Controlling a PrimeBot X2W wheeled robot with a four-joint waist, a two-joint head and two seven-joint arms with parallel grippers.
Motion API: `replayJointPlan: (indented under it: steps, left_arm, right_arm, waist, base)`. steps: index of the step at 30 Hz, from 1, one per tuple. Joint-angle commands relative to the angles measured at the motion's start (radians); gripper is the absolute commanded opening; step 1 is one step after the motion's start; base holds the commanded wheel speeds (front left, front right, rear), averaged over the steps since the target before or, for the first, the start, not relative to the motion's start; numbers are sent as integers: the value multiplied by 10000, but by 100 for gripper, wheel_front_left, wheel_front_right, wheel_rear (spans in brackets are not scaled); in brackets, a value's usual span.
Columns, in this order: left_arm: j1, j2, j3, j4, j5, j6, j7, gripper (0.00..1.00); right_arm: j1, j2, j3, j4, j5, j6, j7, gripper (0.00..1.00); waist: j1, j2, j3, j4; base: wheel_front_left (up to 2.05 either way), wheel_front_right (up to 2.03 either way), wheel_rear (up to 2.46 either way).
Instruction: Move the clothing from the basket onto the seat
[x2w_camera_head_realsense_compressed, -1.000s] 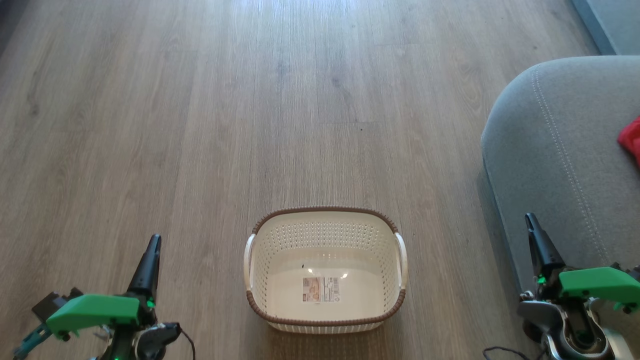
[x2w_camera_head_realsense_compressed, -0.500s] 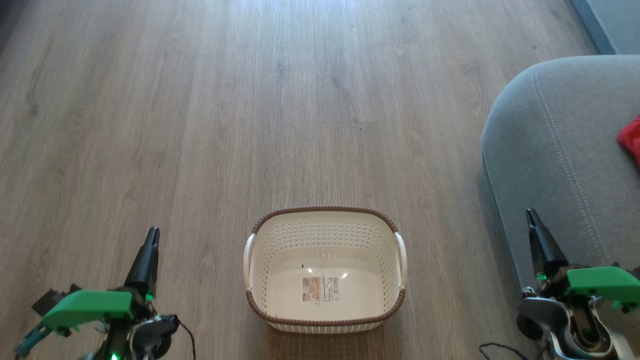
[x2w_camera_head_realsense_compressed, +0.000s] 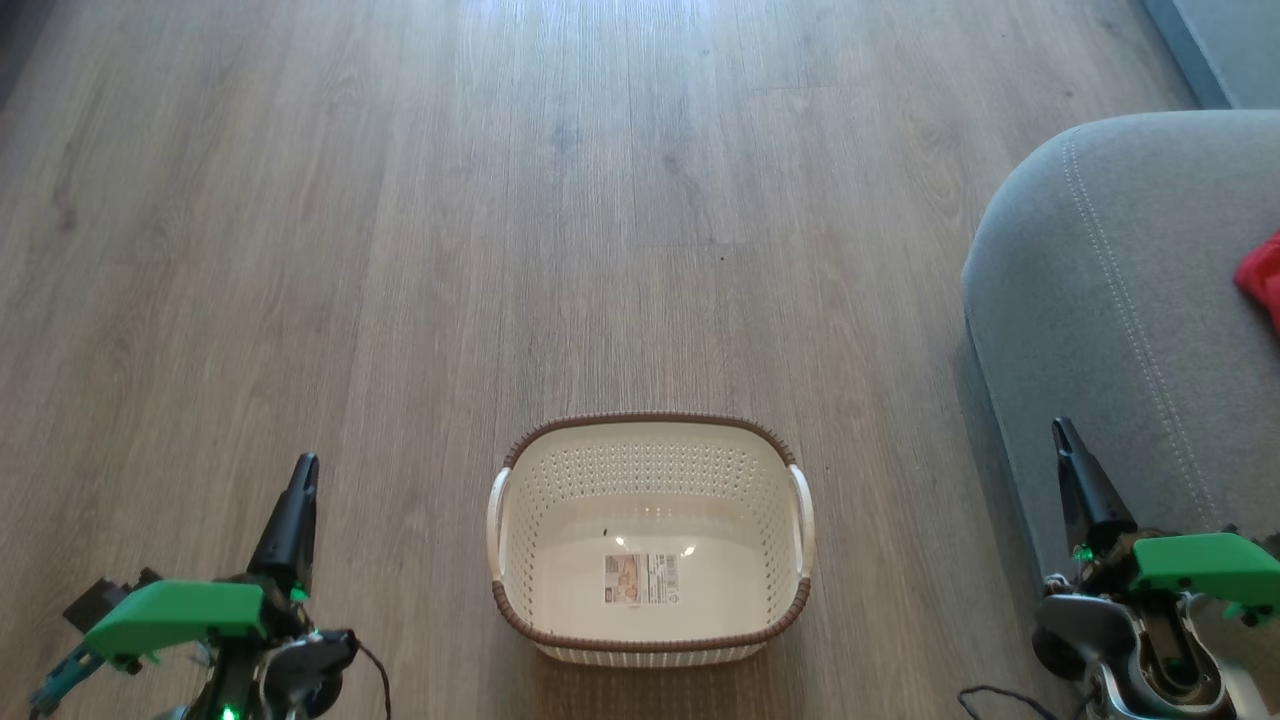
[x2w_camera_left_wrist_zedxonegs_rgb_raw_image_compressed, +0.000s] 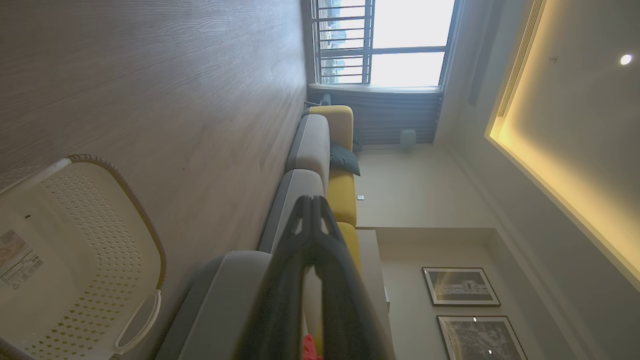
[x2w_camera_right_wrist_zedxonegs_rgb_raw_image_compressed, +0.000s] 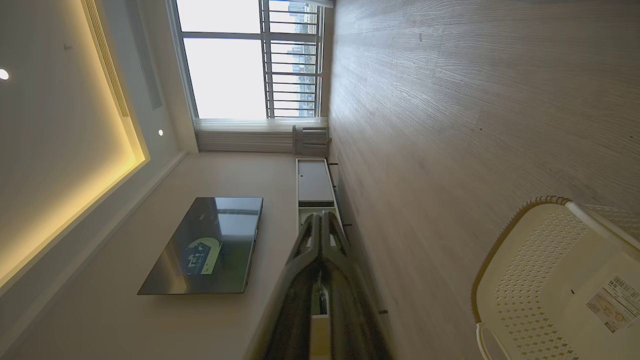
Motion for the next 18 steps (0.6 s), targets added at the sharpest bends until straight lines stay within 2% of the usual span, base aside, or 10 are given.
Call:
replayJointPlan:
  steps: [1,18]
  left_arm:
    - [-472,95,364,-329,-65,-94,76,0]
    - [-472,95,363,-330,-66,-94,75,0]
  right_arm:
    - [-341,-35,173,-397,59,2,47,0]
    - [-341,-35,174,-397,60,2,47,0]
  waist:
    - [0,0,0,1]
    - [0,0,0,1]
  base:
    - [0,0,0]
    - [0,0,0]
